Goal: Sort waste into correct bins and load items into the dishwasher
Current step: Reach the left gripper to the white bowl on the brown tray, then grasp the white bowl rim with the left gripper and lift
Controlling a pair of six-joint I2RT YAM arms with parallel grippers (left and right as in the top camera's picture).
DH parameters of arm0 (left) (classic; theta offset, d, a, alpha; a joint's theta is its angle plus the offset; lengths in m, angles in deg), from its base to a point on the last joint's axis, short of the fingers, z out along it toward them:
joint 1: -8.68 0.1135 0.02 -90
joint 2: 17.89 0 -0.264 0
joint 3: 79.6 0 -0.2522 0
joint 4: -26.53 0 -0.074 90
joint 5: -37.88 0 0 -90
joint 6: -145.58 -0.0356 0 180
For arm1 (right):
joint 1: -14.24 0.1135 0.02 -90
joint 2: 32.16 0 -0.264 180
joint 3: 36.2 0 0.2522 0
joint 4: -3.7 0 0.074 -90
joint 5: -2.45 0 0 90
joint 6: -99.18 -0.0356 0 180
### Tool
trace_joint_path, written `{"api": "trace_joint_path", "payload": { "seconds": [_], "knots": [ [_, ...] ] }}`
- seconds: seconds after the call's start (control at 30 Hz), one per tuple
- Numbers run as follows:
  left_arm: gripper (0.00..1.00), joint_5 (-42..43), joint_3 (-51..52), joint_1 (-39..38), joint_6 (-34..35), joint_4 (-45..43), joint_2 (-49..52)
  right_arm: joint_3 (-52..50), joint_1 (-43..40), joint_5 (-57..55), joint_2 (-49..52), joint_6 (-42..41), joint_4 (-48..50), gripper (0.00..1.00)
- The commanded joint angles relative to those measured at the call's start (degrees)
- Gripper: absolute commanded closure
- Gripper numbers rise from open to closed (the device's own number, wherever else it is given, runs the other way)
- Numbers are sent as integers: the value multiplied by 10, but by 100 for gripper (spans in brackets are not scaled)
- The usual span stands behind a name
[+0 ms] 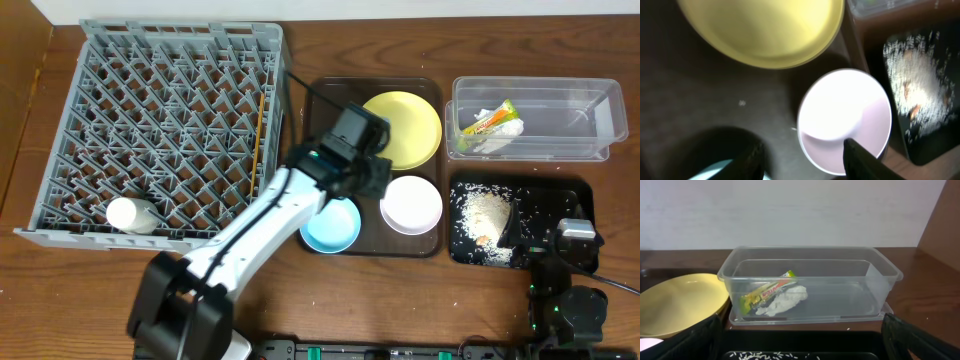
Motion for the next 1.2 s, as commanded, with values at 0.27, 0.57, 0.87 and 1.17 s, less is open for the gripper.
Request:
{"api": "trace_joint_path", "payload": {
  "seconds": [0.27,0.57,0.87,1.17],
  "knots": [
    [48,87,13,-7,2,-51,134,-3,-5,-2,-3,4,1,1],
    [88,125,12,-5,2,-55,183,-3,-5,-2,-3,4,1,1],
    [93,102,-47,45,-27,4,90,-3,-5,-2,-3,4,1,1],
    [92,-338,-63,120,-54,80,-91,-3,-5,-2,-3,4,1,1]
  ]
}}
